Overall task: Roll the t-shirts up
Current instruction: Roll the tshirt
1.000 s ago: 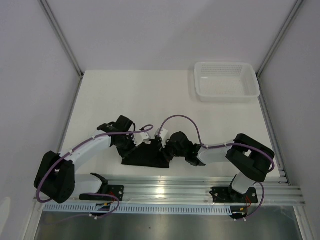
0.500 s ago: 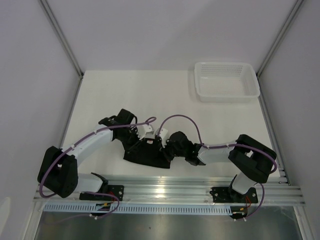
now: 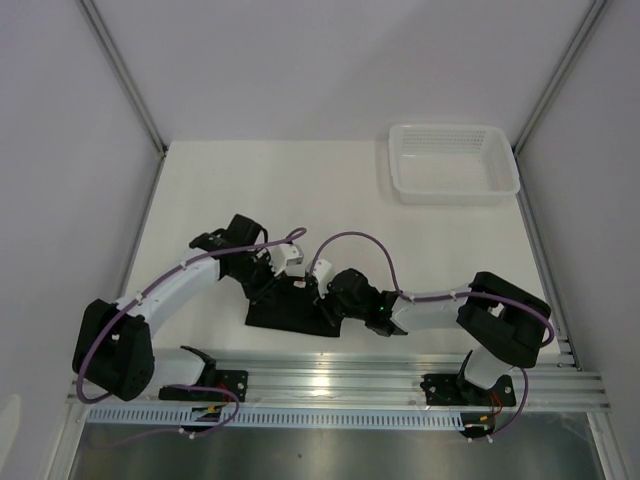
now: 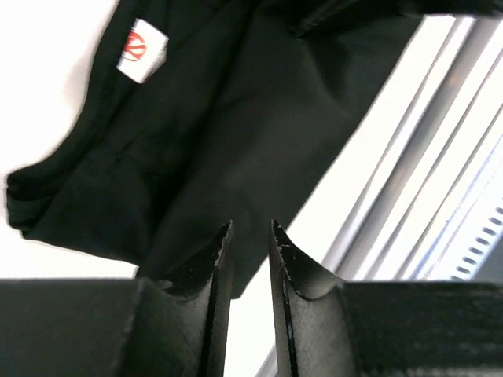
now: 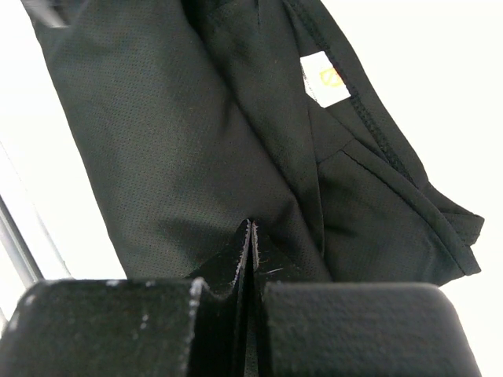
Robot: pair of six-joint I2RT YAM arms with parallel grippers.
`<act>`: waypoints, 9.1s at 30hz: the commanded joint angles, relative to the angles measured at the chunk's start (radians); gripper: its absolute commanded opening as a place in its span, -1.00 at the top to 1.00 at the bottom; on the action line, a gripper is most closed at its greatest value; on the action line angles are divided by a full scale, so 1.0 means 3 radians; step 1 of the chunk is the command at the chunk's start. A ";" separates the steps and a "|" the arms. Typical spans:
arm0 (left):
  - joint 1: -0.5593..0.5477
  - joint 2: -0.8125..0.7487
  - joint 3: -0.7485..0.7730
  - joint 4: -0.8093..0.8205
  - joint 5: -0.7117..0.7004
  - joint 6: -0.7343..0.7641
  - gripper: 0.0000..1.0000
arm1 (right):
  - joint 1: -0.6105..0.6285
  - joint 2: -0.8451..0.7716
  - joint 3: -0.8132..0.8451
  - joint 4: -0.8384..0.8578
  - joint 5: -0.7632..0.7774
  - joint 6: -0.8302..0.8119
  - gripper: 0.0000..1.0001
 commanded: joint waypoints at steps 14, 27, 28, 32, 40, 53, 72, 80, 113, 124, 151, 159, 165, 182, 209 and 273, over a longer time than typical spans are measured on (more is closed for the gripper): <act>0.0427 0.0470 -0.0221 0.0450 -0.0452 -0.0165 0.48 | 0.0133 -0.0169 0.0089 0.0058 0.0280 -0.0094 1.00; 0.0427 0.0715 -0.0206 0.0496 -0.0298 -0.0257 0.49 | 0.0761 -0.0808 0.0371 -0.0923 0.0898 -0.1054 0.06; 0.0427 0.0720 -0.0190 0.0486 -0.0303 -0.0262 0.49 | 0.0823 -0.0823 0.0335 -0.0979 0.0945 -0.1096 0.02; 0.0427 0.0741 -0.0185 0.0476 -0.0283 -0.0297 0.49 | 0.1074 -0.0727 0.0248 -0.1077 0.1098 -0.1275 -0.35; 0.0427 0.0710 -0.0200 0.0486 -0.0247 -0.0298 0.49 | 0.1161 0.0066 0.0774 -0.1420 0.1927 -0.1322 -0.99; 0.0421 0.0715 -0.0195 0.0481 -0.0237 -0.0282 0.49 | 0.0998 0.0117 0.0626 -0.1537 0.1498 -0.1311 -0.76; 0.0427 0.0629 -0.0154 0.0440 -0.0171 -0.0165 0.41 | 0.0921 0.0092 0.0565 -0.1598 0.1135 -0.1311 0.90; 0.0432 -0.0159 0.0004 -0.0147 0.0381 0.0709 0.08 | 0.0686 -0.0178 0.0488 -0.1645 0.0169 -0.1127 1.00; -0.0734 -0.1126 -0.0993 0.0205 -0.1075 0.1661 -0.36 | -0.0066 -0.0327 0.0457 -0.1317 -0.1351 -0.0452 1.00; -0.0392 -0.0518 -0.0170 -0.1114 -0.0468 0.2166 0.99 | -0.0174 -0.0404 0.0616 -0.1966 -0.1922 -0.0534 1.00; 0.0094 0.1226 0.0628 -0.1233 -0.0273 0.2039 0.89 | -0.0751 -0.0117 0.0897 -0.2074 -0.1210 -0.0304 0.07; 0.0145 0.1308 0.0643 -0.1145 -0.0308 0.1947 0.80 | -0.0701 -0.0868 0.0642 -0.1937 -0.0426 -0.0018 -0.03; 0.0186 0.1324 0.0623 -0.1064 -0.0319 0.1912 0.74 | 0.0161 -0.1329 -0.0084 -0.0577 0.0703 0.0176 0.28; 0.0217 0.1354 0.0654 -0.0727 -0.0375 0.1421 0.48 | 0.0456 -0.0241 -0.0483 0.1411 0.0745 0.0350 0.81; 0.0524 0.0450 0.1093 -0.0788 -0.0033 0.0987 -0.17 | 0.0363 -0.0026 -0.0806 0.1567 0.0970 0.0749 0.83; 0.0375 0.0869 0.0229 -0.0056 0.0049 0.0122 0.31 | 0.1197 0.0066 0.0692 -0.0724 0.1532 -0.1480 -0.32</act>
